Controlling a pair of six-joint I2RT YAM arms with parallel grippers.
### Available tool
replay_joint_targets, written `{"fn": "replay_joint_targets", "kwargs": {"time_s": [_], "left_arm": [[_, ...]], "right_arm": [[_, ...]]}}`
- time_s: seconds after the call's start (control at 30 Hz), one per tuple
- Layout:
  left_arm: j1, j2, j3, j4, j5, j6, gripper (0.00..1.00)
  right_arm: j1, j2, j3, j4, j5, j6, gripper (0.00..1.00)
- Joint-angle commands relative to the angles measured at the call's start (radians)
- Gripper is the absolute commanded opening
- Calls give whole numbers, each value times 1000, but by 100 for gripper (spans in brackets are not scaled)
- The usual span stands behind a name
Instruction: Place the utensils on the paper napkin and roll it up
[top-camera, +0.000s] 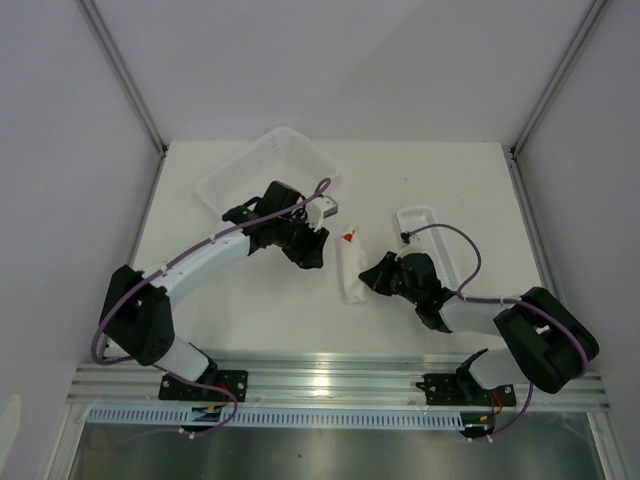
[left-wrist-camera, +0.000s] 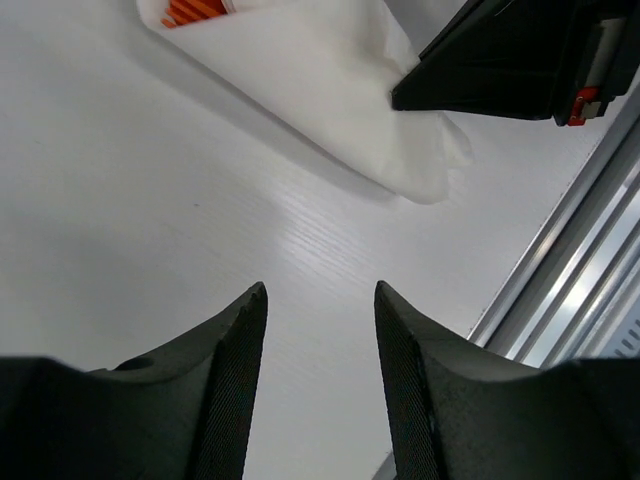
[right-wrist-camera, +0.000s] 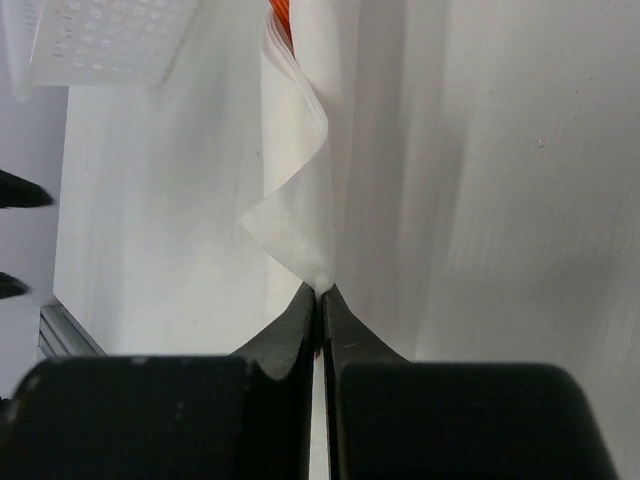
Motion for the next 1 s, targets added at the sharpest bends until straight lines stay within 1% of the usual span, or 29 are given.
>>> {"fn": "replay_joint_targets", "kwargs": {"time_s": [0.0, 0.07, 0.17, 0.23, 0.27, 0.3, 0.37, 0.4, 0.43, 0.47, 0.5, 0.53, 0.57, 0.6, 0.63, 0.67, 0.73, 0.8, 0.83, 0.87, 0.9, 0.93, 0.97], "left_arm": [[5, -117, 45, -26, -99, 104, 51], [7, -158, 51, -64, -128, 130, 52], [8, -209, 82, -117, -166, 139, 58], [8, -233, 102, -131, -228, 139, 64], [10, -253, 143, -140, -255, 133, 65], [10, -263, 160, -158, -332, 127, 65], [10, -281, 220, -167, -428, 87, 60], [13, -301, 278, -178, -485, 87, 59], [28, -318, 295, -180, -498, 90, 61], [40, -338, 309, -184, -492, 72, 89], [51, -377, 348, -186, -478, 53, 99], [69, -391, 372, -193, -443, 32, 100], [73, -390, 402, -215, -443, 30, 99], [73, -366, 523, -241, -417, 38, 100], [73, -352, 562, -290, -394, 61, 99], [73, -336, 633, -310, -378, 79, 99], [73, -304, 701, -341, -331, 101, 99], [71, -298, 696, -333, -296, 67, 100], [70, -307, 612, -319, -261, 25, 99], [68, -318, 569, -263, -201, -9, 97], [62, -327, 527, -225, -176, -34, 95], [51, -345, 452, -185, -156, -54, 93], [47, -347, 406, -119, -153, -56, 93]], "right_arm": [[-7, -25, -4, 18, 25, -27, 0], [-9, -39, -5, 21, 19, -26, 0], [-12, -73, 4, 2, 6, -44, 0], [-19, -93, 24, -27, -15, -67, 0], [-23, -113, 35, -43, -23, -78, 0], [-24, -122, 60, -60, -30, -92, 0], [-33, -151, 94, -126, -64, -133, 0], [-38, -163, 113, -149, -81, -152, 0], [-42, -177, 151, -196, -104, -187, 0], [-52, -209, 171, -219, -116, -207, 0], [-59, -226, 186, -254, -135, -221, 0], [-81, -248, 217, -265, -147, -247, 0], [-95, -281, 231, -270, -161, -254, 0], [-107, -295, 246, -273, -196, -264, 0], [-119, -306, 283, -273, -213, -274, 0], [-137, -320, 306, -273, -227, -299, 0], [-156, -320, 358, -279, -282, -319, 0], [-190, -306, 429, -270, -349, -336, 0], [-202, -302, 447, -264, -372, -337, 0], [-216, -294, 482, -258, -397, -339, 0], [-239, -279, 496, -240, -440, -334, 0], [-248, -269, 509, -227, -463, -334, 0], [-253, -259, 522, -216, -486, -336, 0]]}}
